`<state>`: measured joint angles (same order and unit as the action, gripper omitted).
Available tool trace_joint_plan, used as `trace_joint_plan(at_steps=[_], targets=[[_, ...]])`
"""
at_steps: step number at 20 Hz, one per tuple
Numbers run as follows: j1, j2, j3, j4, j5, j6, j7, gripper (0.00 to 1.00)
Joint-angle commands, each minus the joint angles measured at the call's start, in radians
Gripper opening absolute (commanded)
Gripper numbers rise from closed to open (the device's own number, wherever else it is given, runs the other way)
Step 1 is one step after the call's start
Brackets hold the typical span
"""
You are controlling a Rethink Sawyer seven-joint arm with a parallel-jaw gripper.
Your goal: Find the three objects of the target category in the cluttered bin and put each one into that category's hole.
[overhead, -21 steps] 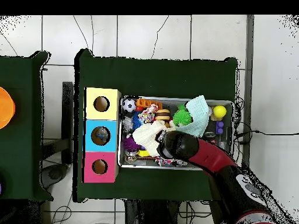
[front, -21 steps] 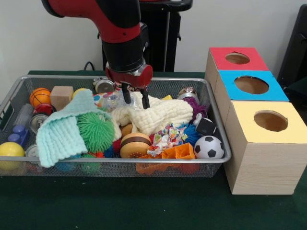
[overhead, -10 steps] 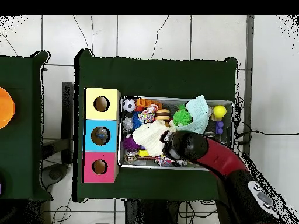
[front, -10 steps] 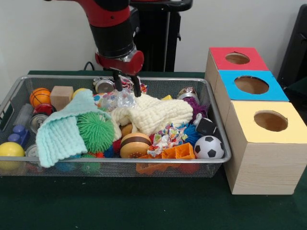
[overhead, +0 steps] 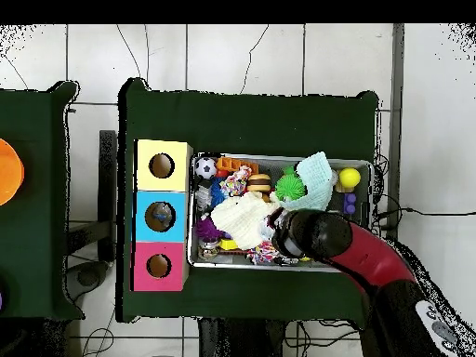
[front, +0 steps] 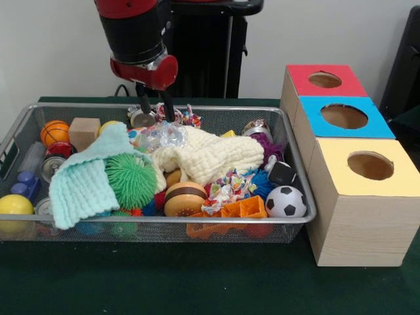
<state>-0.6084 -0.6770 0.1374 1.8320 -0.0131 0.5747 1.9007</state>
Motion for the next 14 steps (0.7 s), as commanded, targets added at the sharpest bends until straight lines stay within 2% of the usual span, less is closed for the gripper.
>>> trace_joint_plan(at_steps=[1, 10, 14], targets=[[-0.013, 0.071, 0.051, 0.003, -0.060, -0.001, -0.015, 1.00], [-0.011, 0.117, 0.059, -0.012, -0.059, -0.042, -0.008, 1.00], [-0.001, 0.154, 0.040, -0.028, -0.069, -0.065, 0.008, 1.00]])
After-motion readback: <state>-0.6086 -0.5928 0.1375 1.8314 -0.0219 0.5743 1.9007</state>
